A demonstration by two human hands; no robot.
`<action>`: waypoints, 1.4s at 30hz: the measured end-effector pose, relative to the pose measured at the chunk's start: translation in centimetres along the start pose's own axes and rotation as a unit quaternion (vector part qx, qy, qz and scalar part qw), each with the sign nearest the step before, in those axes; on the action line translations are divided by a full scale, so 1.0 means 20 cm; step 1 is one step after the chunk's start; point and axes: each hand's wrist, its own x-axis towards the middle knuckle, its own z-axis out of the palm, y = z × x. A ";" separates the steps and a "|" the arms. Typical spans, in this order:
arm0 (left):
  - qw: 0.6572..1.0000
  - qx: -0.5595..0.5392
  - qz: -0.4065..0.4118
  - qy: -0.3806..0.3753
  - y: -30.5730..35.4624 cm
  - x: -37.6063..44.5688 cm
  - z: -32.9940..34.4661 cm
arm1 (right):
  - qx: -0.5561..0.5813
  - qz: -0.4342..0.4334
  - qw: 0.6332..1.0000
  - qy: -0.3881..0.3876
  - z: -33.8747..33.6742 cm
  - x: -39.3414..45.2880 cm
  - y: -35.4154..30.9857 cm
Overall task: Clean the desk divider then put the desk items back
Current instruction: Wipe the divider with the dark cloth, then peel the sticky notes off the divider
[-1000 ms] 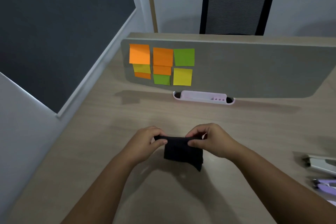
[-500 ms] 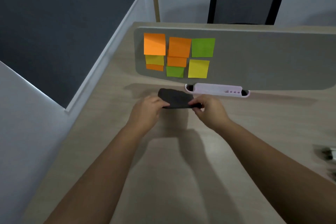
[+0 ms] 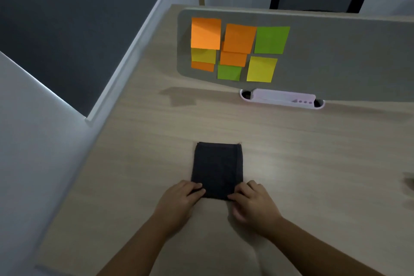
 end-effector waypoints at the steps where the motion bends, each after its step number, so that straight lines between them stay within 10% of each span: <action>1: 1.000 -0.018 -0.019 0.016 0.01 0.00 0.00 | 0.008 0.007 1.000 0.015 -0.01 0.00 -0.01; 9: 0.972 -0.016 -0.225 -0.071 0.15 0.35 0.06 | -0.079 0.183 0.978 -0.064 -0.05 0.25 0.01; 20: 0.965 -0.008 -0.219 -0.146 0.07 0.36 0.12 | -0.045 0.188 0.971 -0.140 -0.01 0.24 0.05; 26: 0.963 -0.105 -0.246 -0.046 0.07 0.64 -0.09 | 0.103 0.257 0.961 0.024 -0.30 0.40 0.14; 29: 0.926 -0.237 -0.290 0.050 0.02 0.93 -0.23 | 0.182 0.312 0.921 0.144 -0.47 0.59 0.30; 34: 0.739 -0.533 -0.402 0.088 -0.03 1.30 -0.44 | 0.447 0.409 0.761 0.232 -0.70 0.85 0.53; 42: 0.682 -0.592 -0.420 0.090 -0.05 1.56 -0.43 | 0.573 0.446 0.631 0.275 -0.77 1.07 0.72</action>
